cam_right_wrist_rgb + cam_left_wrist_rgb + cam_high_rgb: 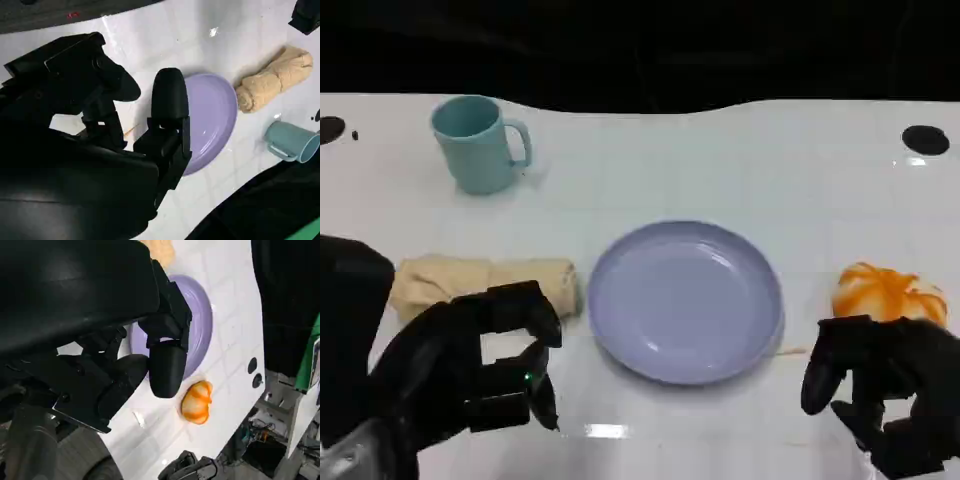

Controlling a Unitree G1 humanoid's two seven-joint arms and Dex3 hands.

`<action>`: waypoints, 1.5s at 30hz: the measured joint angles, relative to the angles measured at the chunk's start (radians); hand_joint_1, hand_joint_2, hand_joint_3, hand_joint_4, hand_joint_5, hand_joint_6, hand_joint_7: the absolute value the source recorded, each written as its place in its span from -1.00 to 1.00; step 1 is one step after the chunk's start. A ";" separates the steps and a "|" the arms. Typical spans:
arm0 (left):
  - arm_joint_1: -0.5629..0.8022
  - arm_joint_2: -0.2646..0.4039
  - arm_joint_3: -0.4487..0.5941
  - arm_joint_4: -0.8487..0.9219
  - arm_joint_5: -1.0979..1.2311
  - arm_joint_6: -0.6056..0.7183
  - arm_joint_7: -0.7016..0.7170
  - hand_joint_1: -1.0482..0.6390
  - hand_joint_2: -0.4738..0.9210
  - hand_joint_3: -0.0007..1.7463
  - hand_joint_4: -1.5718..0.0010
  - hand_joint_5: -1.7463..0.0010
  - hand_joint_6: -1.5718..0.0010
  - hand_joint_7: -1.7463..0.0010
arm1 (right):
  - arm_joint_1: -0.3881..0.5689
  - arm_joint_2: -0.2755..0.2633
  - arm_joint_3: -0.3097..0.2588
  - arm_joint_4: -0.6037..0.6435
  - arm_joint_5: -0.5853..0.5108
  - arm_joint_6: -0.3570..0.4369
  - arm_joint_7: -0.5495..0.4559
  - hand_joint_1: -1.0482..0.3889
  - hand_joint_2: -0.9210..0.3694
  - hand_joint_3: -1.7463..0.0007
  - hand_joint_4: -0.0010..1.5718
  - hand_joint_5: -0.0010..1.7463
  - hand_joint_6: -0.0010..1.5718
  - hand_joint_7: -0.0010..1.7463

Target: Grasp the towel on the left side of the plate with the left hand and place it into the plate.

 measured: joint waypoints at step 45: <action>0.005 0.081 -0.111 -0.004 0.335 -0.326 0.009 -0.15 1.00 -0.80 0.46 0.04 0.24 0.85 | -0.023 0.015 0.016 0.001 -0.007 0.014 -0.011 0.49 -0.44 -0.25 -0.08 1.00 -0.10 0.65</action>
